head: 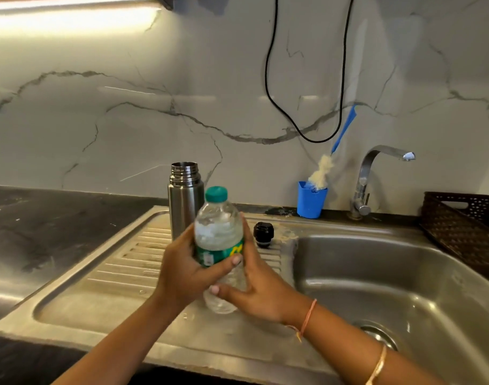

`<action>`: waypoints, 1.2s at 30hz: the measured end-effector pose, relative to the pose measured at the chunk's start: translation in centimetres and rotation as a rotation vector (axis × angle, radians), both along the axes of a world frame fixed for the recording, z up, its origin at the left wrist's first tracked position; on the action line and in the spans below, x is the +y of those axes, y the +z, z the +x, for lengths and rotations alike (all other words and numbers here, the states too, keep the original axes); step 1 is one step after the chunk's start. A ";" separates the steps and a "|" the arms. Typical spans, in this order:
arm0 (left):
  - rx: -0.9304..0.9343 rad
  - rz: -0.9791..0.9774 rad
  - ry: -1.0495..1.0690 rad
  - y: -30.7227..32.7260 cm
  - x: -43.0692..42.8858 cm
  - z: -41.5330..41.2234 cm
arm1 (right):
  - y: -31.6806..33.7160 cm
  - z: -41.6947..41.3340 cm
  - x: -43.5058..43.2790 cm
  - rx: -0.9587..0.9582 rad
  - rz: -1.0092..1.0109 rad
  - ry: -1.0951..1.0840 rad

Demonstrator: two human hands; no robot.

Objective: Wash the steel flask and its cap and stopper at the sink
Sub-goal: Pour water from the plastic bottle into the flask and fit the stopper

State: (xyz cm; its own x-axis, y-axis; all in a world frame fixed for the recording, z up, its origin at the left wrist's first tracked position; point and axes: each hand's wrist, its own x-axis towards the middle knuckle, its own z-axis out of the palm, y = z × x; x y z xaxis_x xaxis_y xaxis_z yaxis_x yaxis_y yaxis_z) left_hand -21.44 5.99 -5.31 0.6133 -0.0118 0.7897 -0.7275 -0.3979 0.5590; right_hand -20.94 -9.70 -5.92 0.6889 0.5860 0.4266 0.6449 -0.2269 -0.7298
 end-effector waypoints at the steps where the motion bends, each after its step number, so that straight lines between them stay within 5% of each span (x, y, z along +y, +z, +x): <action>1: 0.038 -0.051 -0.061 0.0 -1.1 0.4 | 0.0 0.2 -0.6 0.029 0.044 -0.006; 6: 0.163 -0.047 -0.167 0.4 -4.9 2.2 | -0.1 0.8 -4.4 0.265 0.301 0.002; 10: 0.205 -0.020 -0.231 2.5 -7.7 3.1 | -0.4 1.7 -7.3 0.331 0.356 -0.084; 14: 0.435 0.051 -0.410 6.8 -9.8 4.3 | -1.5 2.6 -8.3 0.357 0.376 -0.188; 17: 0.545 0.115 -0.486 8.0 -10.4 5.4 | -2.0 3.1 -8.5 0.335 0.399 -0.295; 29: 0.585 -0.467 -0.314 7.0 -13.8 6.6 | -2.1 3.5 -9.4 0.032 0.123 -0.758; 33: 0.612 -0.238 -0.333 6.3 -14.5 6.4 | -2.5 3.7 -9.5 0.078 0.117 -0.763; 36: 0.628 -0.273 -0.499 6.4 -13.9 6.7 | -2.5 3.7 -9.6 0.096 0.169 -0.777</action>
State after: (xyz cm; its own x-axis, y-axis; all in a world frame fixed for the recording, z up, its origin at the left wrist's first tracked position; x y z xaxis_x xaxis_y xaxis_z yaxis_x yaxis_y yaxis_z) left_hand -14.78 -7.87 1.08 0.9126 -0.2562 0.3187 -0.3044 0.0947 0.9478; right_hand -17.27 -19.30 -8.41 0.9116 -0.1441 0.3851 0.2805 -0.4668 -0.8387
